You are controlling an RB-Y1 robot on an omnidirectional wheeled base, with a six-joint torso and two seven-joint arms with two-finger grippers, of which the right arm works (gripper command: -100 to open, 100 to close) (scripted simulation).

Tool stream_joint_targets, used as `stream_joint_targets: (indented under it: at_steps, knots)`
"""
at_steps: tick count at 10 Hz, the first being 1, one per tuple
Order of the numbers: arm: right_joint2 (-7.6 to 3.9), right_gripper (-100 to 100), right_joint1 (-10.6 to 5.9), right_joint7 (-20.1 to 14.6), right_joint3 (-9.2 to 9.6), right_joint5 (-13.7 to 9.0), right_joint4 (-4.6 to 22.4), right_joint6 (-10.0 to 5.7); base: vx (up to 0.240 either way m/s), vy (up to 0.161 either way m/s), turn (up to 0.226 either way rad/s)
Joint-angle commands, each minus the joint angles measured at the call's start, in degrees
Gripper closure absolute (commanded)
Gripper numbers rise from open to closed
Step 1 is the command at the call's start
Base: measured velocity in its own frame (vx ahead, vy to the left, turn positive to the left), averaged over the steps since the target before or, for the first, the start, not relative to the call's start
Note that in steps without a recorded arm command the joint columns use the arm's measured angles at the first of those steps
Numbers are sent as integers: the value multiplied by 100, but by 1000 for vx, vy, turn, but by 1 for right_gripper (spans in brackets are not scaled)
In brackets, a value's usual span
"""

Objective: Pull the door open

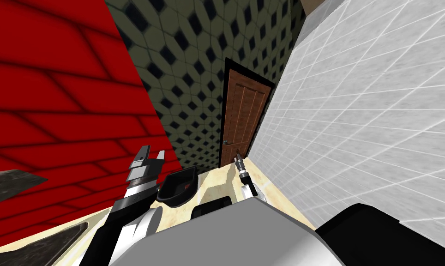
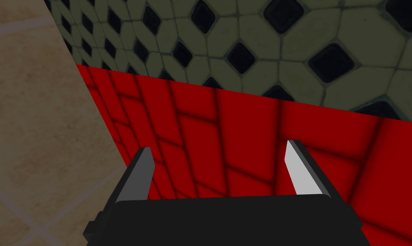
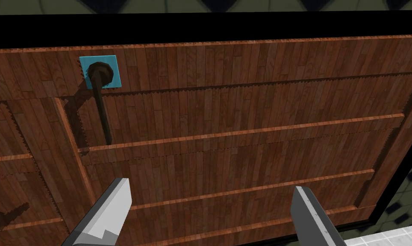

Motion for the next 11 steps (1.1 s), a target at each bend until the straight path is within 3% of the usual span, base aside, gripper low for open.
stream_joint_targets:
  at_steps: [1,6,7,11]
  knots:
    - [-45,-100,-89,-42,39,-10,286,-102,107,-34,62]
    - [-187,-100,-275,-154,145,-46,1021,-300,96,-34,58]
    - [-187,-100,-275,-154,145,-46,1021,-300,61,-23,18]
    - [-287,-100,-411,-236,222,-73,1540,-445,71,-28,51]
